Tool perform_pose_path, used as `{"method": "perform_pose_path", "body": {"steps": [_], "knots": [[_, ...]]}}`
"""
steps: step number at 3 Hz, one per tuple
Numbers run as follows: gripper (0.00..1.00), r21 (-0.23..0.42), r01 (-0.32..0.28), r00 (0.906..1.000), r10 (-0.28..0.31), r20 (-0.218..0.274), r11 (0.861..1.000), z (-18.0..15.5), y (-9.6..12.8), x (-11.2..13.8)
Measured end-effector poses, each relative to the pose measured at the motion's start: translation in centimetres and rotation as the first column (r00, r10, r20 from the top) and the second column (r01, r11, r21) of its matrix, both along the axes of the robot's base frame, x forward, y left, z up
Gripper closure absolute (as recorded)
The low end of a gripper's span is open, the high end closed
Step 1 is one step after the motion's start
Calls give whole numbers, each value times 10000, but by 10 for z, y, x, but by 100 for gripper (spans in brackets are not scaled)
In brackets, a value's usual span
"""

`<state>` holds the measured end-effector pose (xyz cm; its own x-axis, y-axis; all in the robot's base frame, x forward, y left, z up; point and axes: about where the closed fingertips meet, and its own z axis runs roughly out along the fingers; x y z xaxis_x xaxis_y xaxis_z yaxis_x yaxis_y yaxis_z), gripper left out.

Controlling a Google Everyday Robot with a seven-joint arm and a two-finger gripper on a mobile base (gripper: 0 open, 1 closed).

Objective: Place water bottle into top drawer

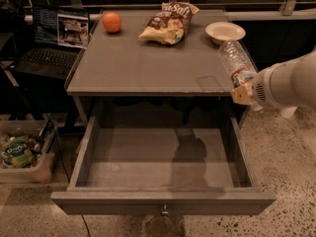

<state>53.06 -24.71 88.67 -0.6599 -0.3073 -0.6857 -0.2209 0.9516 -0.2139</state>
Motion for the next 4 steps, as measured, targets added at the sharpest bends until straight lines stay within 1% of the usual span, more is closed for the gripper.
{"method": "perform_pose_path", "body": {"steps": [1, 2, 3, 4], "knots": [[100, 1669, -461, 9984, 398, 406, 9849, -5, -10, 19], [100, 3689, -1378, 9902, 1371, 284, 9192, -12, -5, 19], [100, 4541, -2368, 9679, 2492, 333, 8589, -10, 24, 12], [100, 4522, -2385, 9673, 2518, 316, 8595, -10, 25, 11]]}}
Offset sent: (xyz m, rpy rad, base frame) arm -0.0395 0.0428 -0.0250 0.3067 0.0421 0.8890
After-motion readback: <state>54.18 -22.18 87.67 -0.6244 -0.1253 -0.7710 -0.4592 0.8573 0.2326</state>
